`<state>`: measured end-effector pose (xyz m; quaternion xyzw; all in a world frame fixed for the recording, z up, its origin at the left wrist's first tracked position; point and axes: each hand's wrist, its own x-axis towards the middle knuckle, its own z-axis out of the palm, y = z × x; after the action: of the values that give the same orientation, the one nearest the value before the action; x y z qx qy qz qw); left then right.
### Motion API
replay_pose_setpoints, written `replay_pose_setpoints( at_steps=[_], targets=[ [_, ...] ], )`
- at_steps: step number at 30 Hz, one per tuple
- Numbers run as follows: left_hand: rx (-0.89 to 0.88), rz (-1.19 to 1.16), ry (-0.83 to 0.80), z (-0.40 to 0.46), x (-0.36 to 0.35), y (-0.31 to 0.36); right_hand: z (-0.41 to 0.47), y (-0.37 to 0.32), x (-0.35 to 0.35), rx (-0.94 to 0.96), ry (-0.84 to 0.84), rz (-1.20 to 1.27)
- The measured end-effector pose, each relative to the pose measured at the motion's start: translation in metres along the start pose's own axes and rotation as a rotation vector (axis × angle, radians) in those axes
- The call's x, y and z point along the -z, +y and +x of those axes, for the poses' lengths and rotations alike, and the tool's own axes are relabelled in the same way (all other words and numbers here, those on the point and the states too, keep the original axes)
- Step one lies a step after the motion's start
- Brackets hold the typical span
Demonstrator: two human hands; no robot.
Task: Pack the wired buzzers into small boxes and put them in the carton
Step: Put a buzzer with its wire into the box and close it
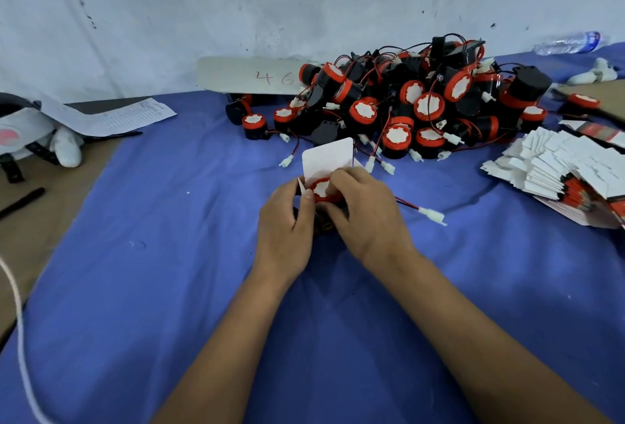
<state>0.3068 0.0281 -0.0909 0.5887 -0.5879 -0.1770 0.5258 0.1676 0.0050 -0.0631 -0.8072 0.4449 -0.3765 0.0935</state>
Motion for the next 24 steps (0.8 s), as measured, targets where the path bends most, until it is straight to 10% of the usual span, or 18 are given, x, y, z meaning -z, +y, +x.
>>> replay_pose_setpoints(
  at_steps=[12,17,24],
  targets=[
    [0.122,0.034,0.089,0.000,0.001,0.003,-0.006,-0.008,0.013,0.121,-0.216,0.003],
    [0.149,0.135,0.096,-0.001,0.001,0.001,-0.006,-0.011,0.027,0.255,0.287,-0.074],
    [0.151,0.171,0.180,0.000,0.000,0.002,-0.007,0.002,0.027,-0.300,0.090,-0.349]
  ],
)
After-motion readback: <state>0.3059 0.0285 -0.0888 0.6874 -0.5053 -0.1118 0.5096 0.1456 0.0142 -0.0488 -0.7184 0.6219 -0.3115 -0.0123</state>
